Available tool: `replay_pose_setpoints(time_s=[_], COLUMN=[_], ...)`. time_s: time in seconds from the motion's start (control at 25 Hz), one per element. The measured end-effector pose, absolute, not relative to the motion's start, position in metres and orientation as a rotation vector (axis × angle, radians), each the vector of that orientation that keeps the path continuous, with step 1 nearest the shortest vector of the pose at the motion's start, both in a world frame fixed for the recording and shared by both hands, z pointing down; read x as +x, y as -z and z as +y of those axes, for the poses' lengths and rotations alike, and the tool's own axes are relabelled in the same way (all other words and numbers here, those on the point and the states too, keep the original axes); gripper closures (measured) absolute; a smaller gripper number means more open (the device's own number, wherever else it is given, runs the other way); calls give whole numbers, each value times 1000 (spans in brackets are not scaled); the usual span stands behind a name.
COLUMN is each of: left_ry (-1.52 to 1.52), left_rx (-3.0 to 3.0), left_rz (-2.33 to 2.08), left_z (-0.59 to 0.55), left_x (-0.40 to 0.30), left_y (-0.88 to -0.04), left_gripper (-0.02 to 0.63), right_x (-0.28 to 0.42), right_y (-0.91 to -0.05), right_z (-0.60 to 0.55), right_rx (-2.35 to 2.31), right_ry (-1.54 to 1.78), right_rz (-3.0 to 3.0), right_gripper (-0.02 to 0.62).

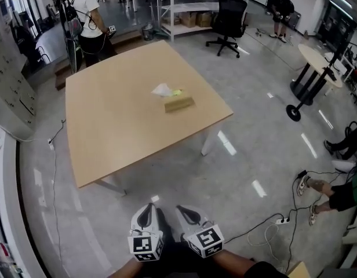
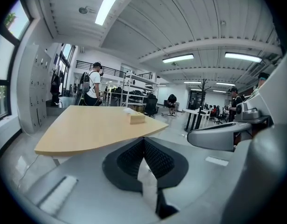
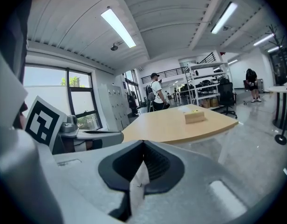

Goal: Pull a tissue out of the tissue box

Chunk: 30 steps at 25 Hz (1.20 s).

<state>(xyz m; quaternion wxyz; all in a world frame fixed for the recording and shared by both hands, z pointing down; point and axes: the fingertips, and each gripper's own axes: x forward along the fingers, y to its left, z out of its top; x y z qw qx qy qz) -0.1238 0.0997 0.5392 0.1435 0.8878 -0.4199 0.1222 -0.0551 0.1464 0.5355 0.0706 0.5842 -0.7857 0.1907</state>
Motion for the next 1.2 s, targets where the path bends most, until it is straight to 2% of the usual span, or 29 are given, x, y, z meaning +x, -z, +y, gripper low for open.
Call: replay_pose_setpoints(time_s=[0.56, 1.2], left_ry=[-332, -249], left_rx=[2653, 2659], left_rz=[-1151, -1009], left_z=[11, -36], left_x=[-99, -111], left_y=[-514, -524], left_gripper=[588, 588], right_x=[-34, -61], right_y=[-496, -502], right_z=[78, 29], right_rx=[1887, 1856], right_ry=[-440, -369], right_rz=[-2244, -2146], right_gripper=[604, 604])
